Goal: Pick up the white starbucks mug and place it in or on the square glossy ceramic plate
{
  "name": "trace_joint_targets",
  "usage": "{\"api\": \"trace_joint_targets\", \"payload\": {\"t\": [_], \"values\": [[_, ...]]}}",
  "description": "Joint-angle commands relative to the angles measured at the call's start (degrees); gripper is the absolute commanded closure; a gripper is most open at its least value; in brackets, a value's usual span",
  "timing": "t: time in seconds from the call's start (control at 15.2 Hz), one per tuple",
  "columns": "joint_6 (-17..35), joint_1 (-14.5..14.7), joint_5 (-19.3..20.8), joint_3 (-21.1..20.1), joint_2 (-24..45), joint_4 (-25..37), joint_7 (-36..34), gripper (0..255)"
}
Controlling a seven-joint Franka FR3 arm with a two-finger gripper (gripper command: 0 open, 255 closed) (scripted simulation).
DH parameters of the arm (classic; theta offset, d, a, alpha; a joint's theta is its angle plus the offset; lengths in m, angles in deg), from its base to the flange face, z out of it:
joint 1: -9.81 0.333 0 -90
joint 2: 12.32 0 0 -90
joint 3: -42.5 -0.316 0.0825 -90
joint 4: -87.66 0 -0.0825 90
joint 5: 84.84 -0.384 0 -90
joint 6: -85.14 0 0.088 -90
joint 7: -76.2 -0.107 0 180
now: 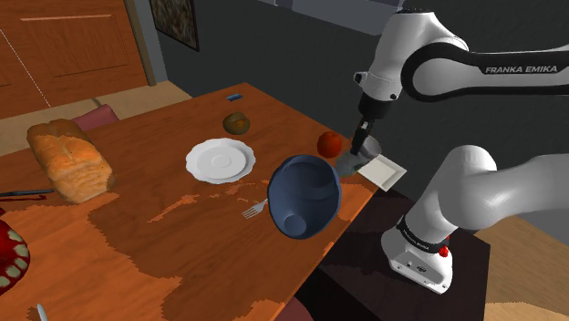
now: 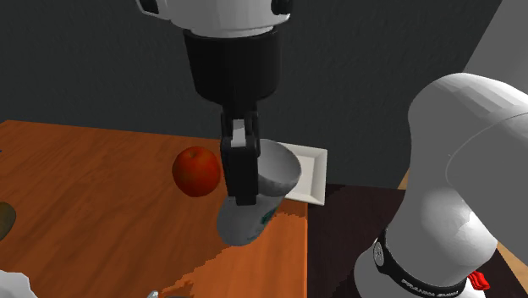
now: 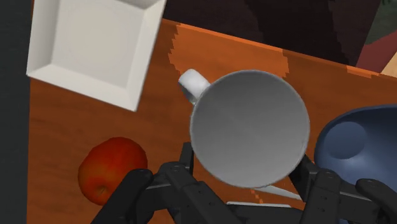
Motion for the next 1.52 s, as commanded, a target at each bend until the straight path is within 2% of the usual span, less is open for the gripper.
{"api": "trace_joint_targets", "payload": {"t": [0.0, 0.46, 0.86, 1.45], "values": [[-1.8, -2.0, 2.4, 2.7, -1.1, 0.8, 3.0, 255], [-5.4, -8.0, 10.3, 12.2, -1.3, 4.7, 13.4, 255], [-6.9, -11.5, 16.4, 20.9, 2.6, 11.5, 22.9, 255], [0.1, -12.3, 18.6, 23.3, 3.3, 5.2, 22.6, 255]]}}
